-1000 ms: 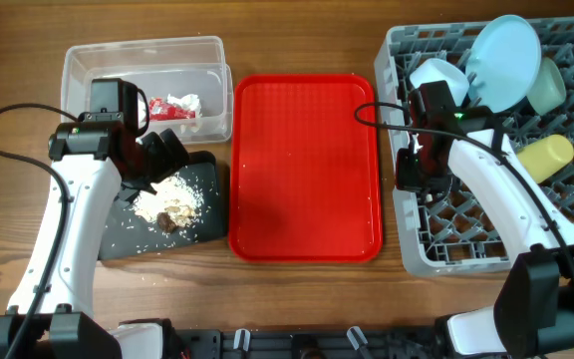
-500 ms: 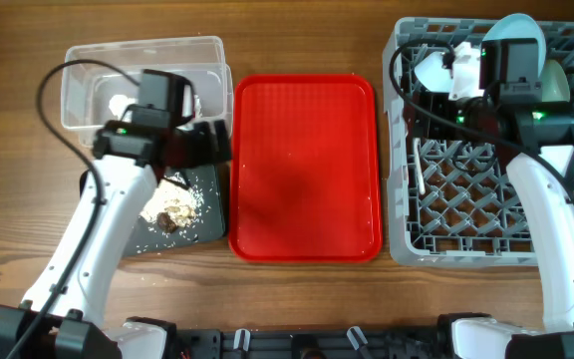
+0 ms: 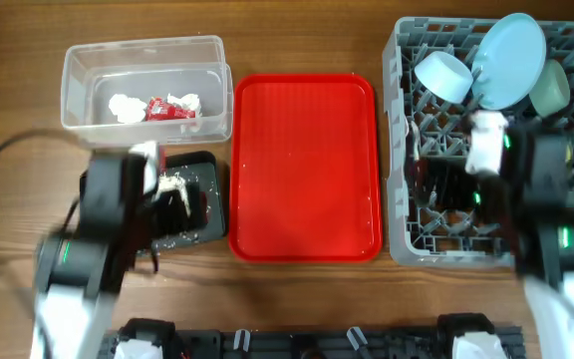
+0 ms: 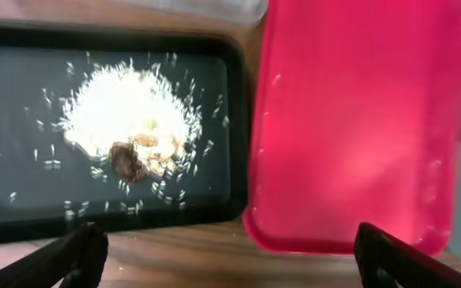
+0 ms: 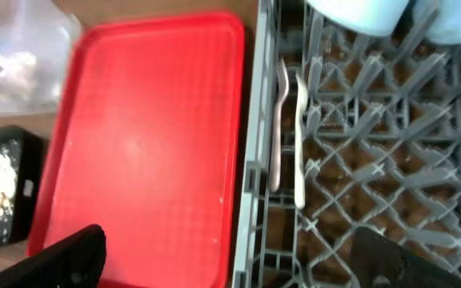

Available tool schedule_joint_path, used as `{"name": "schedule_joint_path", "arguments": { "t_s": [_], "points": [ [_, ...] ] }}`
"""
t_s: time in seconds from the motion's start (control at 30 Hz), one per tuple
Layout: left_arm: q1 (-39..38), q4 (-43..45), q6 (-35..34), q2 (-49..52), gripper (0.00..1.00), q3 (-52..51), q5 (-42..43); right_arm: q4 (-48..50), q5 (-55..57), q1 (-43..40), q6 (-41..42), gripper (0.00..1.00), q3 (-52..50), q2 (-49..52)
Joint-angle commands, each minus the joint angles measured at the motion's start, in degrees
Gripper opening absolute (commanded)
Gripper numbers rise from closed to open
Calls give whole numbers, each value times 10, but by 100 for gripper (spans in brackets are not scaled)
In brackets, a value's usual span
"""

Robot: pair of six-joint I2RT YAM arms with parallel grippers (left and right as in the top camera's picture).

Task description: Sort waste into correct bins and load items into the dishwasher rack

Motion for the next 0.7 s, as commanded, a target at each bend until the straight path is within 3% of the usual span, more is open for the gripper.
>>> {"name": "schedule_joint_path", "arguments": {
  "t_s": [0.0, 0.17, 0.57, 0.6, 0.67],
  "points": [
    [1, 41, -10, -140, 100, -61, 0, 33, 17, -3, 13, 100, -75, -134],
    [1, 38, -14, -229, 100, -62, -3, -10, 25, -3, 12, 100, -89, -218],
    [1, 36, -14, -229, 100, -62, -3, -11, 53, -3, -11, 100, -95, -245],
    [1, 36, -14, -229, 100, -62, -3, 6, 53, -2, -19, 100, -102, -270],
    [1, 36, -14, -229, 100, -62, -3, 168, 51, 0, -19, 100, -211, -395]
  ]
}}
